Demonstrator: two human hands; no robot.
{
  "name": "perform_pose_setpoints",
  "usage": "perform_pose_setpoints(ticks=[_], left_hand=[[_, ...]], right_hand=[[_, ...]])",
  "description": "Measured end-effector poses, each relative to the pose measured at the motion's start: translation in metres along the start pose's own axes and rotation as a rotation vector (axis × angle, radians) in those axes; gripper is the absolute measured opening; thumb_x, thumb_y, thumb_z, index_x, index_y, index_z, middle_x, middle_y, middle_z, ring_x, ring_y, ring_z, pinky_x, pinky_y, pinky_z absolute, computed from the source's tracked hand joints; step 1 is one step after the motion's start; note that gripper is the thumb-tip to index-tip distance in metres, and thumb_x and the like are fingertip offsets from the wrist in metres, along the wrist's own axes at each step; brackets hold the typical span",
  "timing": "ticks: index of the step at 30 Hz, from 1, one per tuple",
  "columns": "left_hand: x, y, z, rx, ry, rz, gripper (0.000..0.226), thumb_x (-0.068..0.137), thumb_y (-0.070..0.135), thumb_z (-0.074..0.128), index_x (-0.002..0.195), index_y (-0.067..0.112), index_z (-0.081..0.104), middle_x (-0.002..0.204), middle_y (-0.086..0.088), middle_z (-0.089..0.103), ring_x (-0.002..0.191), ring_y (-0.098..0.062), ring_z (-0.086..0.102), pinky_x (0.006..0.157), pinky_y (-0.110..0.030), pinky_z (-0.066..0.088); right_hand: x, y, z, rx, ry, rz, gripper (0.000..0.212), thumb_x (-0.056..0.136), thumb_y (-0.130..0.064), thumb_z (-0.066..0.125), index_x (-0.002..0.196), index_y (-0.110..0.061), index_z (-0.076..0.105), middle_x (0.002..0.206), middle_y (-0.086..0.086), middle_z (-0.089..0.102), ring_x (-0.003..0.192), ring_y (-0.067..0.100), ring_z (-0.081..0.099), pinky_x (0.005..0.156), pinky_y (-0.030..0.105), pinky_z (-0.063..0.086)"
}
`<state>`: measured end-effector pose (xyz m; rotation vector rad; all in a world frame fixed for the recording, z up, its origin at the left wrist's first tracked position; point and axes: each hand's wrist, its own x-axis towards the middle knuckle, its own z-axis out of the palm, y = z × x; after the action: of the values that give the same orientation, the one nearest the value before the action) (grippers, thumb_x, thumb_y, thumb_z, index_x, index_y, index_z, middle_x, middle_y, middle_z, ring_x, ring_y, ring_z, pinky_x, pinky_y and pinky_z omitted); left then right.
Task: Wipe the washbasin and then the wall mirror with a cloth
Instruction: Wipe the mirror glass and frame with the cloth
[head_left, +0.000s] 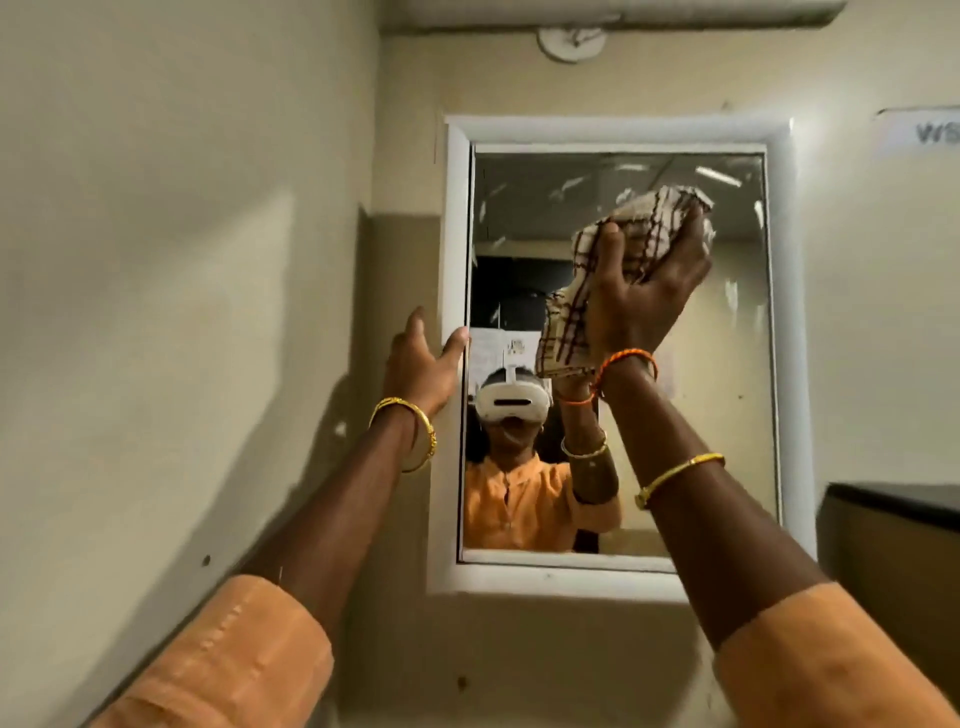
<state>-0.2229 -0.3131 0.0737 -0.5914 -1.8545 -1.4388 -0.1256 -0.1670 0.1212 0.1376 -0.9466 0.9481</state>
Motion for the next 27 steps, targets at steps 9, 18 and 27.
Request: perform_pose_setpoints(ticks=[9, 18, 27], left_hand=[[0.039, 0.017, 0.0, -0.363, -0.267, -0.001, 0.057, 0.091, 0.04, 0.054, 0.142, 0.026, 0.034, 0.13, 0.008, 0.049, 0.108, -0.013, 0.051, 0.086, -0.028, 0.043], [0.059, -0.004, 0.003, -0.52, -0.352, -0.11, 0.058, 0.086, 0.044, 0.06, 0.139, 0.04, 0.038, 0.133, 0.001, 0.057, 0.122, -0.024, 0.053, 0.103, -0.055, 0.041], [0.054, -0.004, -0.001, -0.625, -0.313, -0.244, 0.041, 0.094, 0.053, 0.038, 0.119, 0.028, 0.058, 0.11, -0.005, 0.064, 0.098, -0.022, 0.057, 0.074, -0.032, 0.045]], right_hand=[[0.081, -0.026, 0.104, -0.519, -0.219, -0.488, 0.074, 0.082, -0.037, 0.053, 0.147, -0.01, 0.028, 0.15, 0.02, 0.029, 0.136, 0.034, 0.031, 0.106, 0.04, 0.032], [0.064, 0.001, 0.148, -0.754, -0.779, -0.782, 0.058, 0.094, -0.033, 0.036, 0.149, -0.019, 0.024, 0.158, 0.005, 0.02, 0.147, 0.019, 0.011, 0.118, 0.039, 0.004], [0.01, 0.041, 0.068, -0.714, -0.921, -1.029, 0.066, 0.083, -0.053, 0.043, 0.139, -0.019, 0.044, 0.144, 0.008, 0.046, 0.137, 0.022, 0.038, 0.114, 0.039, 0.021]])
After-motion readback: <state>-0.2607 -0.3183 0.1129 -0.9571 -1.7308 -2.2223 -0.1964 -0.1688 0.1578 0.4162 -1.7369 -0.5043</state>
